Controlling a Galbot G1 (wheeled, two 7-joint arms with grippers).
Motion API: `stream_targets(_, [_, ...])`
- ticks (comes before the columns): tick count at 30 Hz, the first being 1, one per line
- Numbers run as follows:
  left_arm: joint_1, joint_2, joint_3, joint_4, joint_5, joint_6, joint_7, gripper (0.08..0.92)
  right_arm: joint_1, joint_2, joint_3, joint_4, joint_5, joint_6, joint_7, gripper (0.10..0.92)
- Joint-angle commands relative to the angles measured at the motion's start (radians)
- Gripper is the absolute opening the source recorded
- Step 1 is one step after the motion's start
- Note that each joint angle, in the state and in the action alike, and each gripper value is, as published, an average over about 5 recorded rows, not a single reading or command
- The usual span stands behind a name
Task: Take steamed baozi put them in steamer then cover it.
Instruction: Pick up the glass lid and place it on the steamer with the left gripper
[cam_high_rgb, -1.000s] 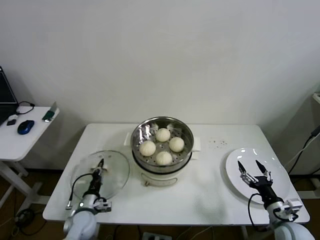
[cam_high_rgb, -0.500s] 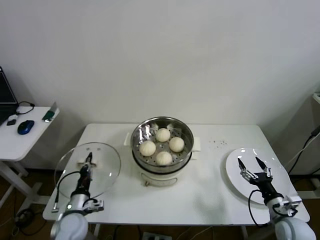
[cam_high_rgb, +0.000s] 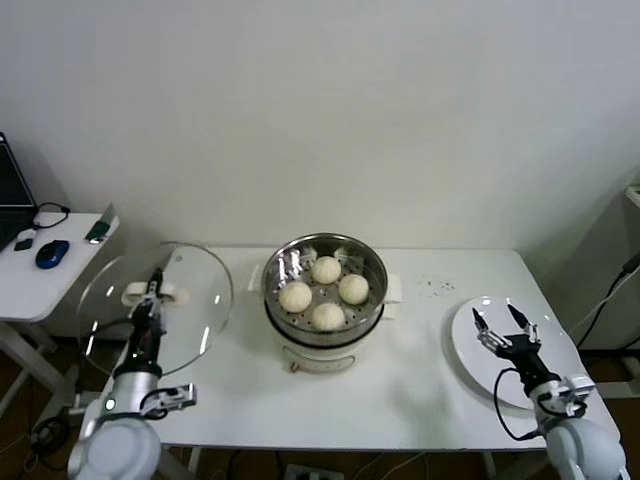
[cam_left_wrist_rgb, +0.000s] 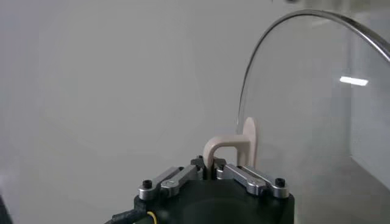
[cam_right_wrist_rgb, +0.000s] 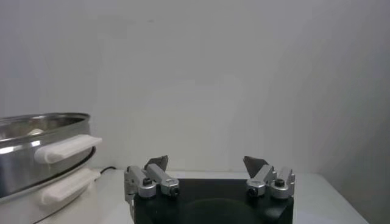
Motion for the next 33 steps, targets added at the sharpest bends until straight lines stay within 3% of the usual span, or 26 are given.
stream_targets(1, [-0.343,0.13,0.357,-0.104,-0.024,0.244,0.169,0.158,0.05,-0.001,-0.036,-0.036,-0.033,0.005,0.001,0.823])
stream_targets(5, [-0.498,0.034,0.505,-0.04,0.061,0.255,0.264,0.158,0.05,0.005,-0.033,-0.047,-0.041,0.014,-0.001,0.823])
stream_targets(12, [-0.602,-0.127,0.631,0.091,0.176,0.255,0.399,0.158,0.039,0.02,-0.004,-0.065,-0.049,0.029,-0.012,0.823])
stream_targets(23, [-0.675,-0.4,0.699,0.32,0.2,0.255,0.361,0.158,0.004,0.021,0.047,-0.079,-0.065,0.052,-0.031,0.823])
stream_targets(33, [-0.664,-0.459,0.71,0.389,0.202,0.255,0.362,0.158,-0.028,0.034,0.089,-0.084,-0.066,0.069,-0.041,0.823])
